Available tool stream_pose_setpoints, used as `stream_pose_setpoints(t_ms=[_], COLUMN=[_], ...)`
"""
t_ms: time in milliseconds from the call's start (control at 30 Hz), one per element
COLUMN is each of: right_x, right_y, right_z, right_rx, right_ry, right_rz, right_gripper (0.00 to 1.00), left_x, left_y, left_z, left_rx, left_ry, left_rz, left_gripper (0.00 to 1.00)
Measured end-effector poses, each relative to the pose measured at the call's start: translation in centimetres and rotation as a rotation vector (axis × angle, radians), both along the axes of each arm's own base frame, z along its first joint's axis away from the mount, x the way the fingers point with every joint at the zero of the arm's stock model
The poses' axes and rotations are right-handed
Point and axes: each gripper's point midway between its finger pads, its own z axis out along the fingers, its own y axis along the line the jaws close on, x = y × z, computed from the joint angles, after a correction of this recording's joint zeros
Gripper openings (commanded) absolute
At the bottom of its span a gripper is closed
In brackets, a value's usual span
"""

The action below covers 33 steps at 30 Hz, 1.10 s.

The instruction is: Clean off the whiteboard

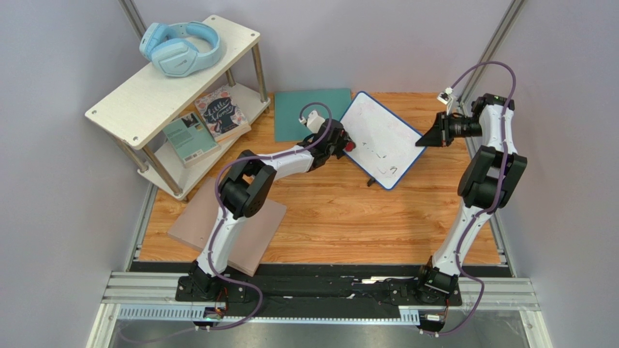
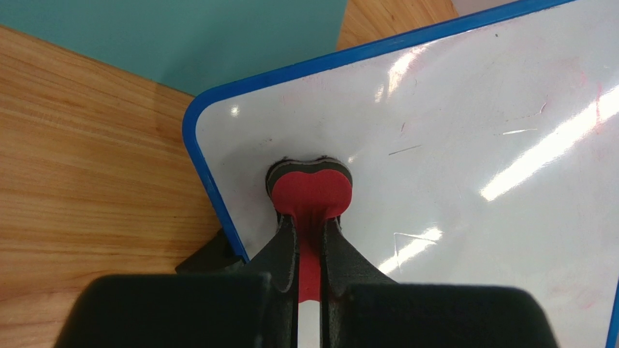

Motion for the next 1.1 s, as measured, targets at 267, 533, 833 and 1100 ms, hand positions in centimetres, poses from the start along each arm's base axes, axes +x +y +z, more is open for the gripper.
stream_pose_setpoints(t_ms=[267,533,833,1100], right_x=[-0.1,-0.2,-0.2,0.0], right_y=[-1.0,-1.1,-1.2,-1.2], right_z=[-0.3,-0.3,-0.4,-0.4], right_rx=[-0.014,-0.019,-0.021,-0.024], right_ry=[0.014,0.017,0.02,0.011], right_rz=[-0.023,-0.026,-0.029,-0.028], right_gripper=[0.0,0.0,0.0,0.0], left_x=[1.3,0.3,-3.4,-7.4], left_y=[-2.4,-4.7,-8.6,-12.5], left_z=[0.6,1.6,2.5,3.2], left_rx=[0.074,0.112,0.049,0.026], left_ry=[-0.053,-0.118,-0.137,-0.158], left_rz=[-0.094,-0.193,-0.274,-0.367], left_gripper=[0.0,0.0,0.0,0.0])
